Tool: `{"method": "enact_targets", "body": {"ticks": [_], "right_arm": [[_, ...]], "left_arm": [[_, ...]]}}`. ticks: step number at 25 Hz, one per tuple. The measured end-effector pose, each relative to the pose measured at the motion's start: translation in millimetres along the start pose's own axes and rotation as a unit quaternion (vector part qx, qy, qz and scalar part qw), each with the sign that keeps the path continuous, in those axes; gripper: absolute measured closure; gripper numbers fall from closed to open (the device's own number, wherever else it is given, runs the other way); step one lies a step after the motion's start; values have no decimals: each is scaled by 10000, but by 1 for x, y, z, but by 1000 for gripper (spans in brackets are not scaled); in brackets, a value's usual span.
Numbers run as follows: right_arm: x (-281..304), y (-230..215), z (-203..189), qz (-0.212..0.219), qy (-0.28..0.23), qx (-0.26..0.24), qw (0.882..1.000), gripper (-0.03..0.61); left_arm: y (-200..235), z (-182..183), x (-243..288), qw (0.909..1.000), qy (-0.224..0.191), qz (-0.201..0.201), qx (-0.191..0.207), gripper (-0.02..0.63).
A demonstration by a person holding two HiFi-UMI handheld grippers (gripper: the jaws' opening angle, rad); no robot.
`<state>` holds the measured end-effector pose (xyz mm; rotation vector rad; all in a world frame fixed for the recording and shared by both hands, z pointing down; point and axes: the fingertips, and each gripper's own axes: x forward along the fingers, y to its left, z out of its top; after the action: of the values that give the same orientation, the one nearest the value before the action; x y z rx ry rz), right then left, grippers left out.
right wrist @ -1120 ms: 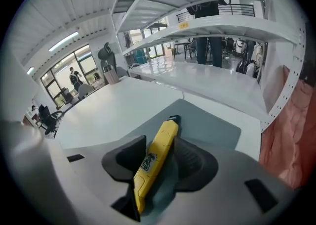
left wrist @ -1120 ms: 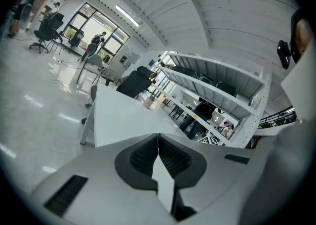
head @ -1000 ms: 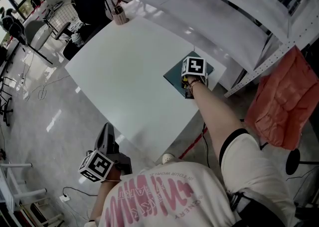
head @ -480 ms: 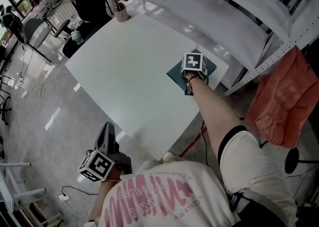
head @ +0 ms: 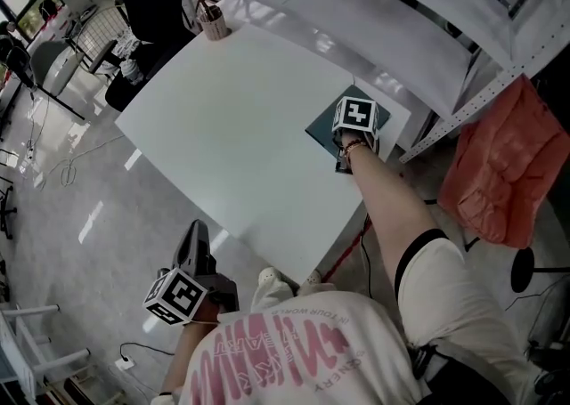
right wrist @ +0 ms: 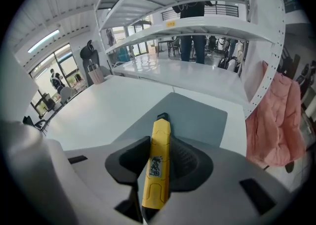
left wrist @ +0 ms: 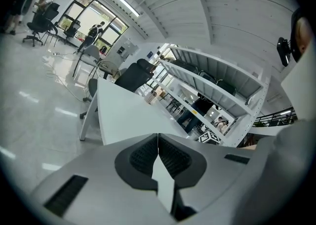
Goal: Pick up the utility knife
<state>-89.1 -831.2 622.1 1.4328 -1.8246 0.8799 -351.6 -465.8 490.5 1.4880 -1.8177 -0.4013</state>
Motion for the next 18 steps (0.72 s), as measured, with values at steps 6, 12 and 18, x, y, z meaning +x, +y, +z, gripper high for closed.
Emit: {"method": "enact_targets", "body": {"ticks": [6,12,18], "right_arm": [[-23,0,-13,-12,-63,142,9999,443],[-51,2,-37,193,-66,191,9996,446],[-92,3,-64,407,-182,362,9983,446]], "left_arm": [[-2,10,10,9995,152,-293,19,589],[-22,6,14,9973,324,-652,58,589],[-49,11,7,9933,389,-1082,145,589]]}}
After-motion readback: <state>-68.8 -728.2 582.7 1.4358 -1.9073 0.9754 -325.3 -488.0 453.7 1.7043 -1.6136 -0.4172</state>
